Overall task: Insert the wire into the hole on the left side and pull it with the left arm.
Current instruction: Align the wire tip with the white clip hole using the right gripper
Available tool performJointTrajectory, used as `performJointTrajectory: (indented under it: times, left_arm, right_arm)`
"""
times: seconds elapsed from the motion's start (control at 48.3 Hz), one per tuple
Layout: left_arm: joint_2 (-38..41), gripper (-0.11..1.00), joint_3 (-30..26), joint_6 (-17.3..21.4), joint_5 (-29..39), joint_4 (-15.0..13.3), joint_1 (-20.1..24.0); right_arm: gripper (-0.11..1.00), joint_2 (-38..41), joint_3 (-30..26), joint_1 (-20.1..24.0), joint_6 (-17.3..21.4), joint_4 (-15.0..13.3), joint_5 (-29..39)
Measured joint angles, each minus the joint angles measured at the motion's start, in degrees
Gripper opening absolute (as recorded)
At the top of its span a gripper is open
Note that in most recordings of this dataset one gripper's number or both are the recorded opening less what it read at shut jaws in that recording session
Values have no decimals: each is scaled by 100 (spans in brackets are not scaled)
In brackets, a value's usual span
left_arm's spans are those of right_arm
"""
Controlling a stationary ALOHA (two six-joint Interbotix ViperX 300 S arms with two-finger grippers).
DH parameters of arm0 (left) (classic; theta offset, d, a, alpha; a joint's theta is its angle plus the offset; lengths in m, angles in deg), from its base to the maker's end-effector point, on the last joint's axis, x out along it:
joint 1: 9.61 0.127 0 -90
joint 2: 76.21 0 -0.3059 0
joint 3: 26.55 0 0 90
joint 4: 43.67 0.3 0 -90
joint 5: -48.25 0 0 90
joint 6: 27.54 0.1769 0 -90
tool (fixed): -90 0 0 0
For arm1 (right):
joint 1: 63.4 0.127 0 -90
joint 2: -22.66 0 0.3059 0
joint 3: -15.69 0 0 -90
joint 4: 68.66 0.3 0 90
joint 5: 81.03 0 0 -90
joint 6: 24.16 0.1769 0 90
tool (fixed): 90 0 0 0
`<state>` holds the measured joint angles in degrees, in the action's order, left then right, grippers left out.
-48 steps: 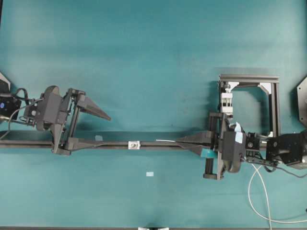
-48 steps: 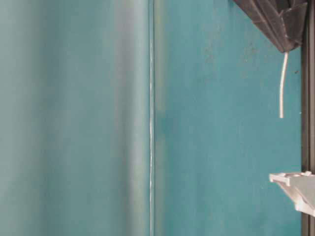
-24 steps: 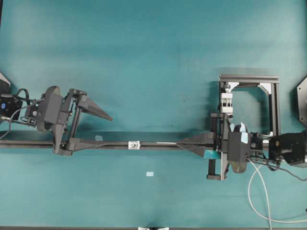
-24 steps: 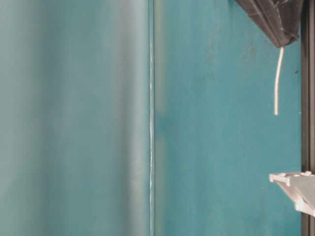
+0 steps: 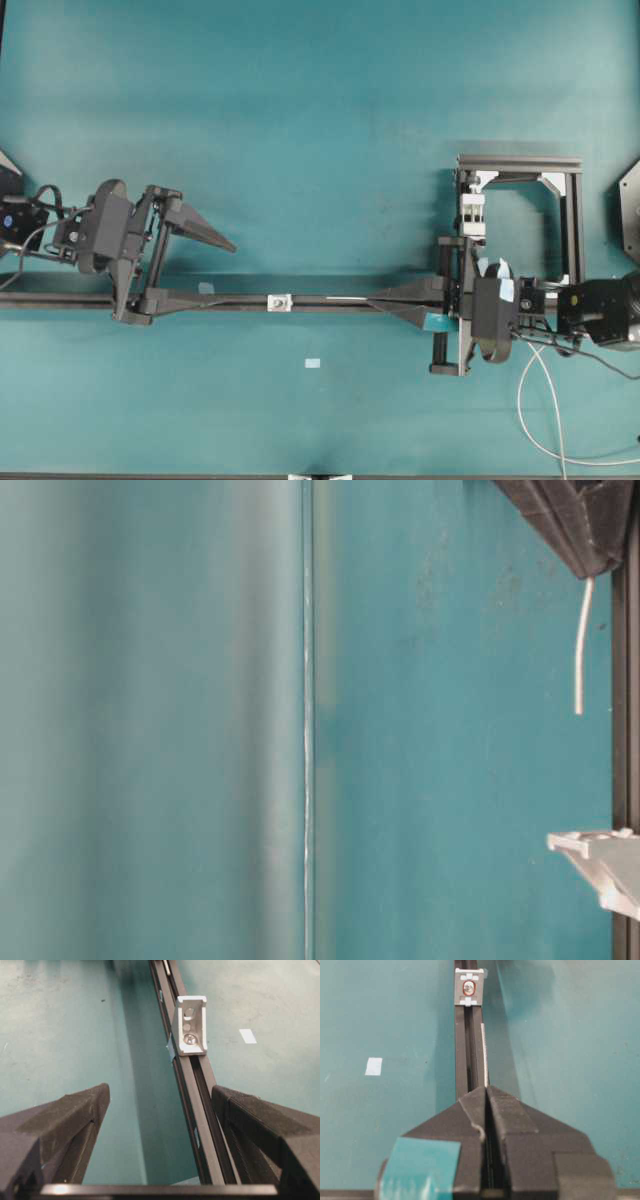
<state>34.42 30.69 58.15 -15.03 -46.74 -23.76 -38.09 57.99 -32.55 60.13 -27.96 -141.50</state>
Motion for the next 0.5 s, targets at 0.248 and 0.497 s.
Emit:
performJointTrajectory:
  times: [0.248, 0.497]
  left_arm:
    - [0, 66, -9, 0, -9, 0, -9]
    - [0, 66, -9, 0, 0, 0, -9]
  right_arm:
    - [5, 9, -44, 0, 35, -264, 9]
    - [5, 149, -141, -176, 132, -325, 9]
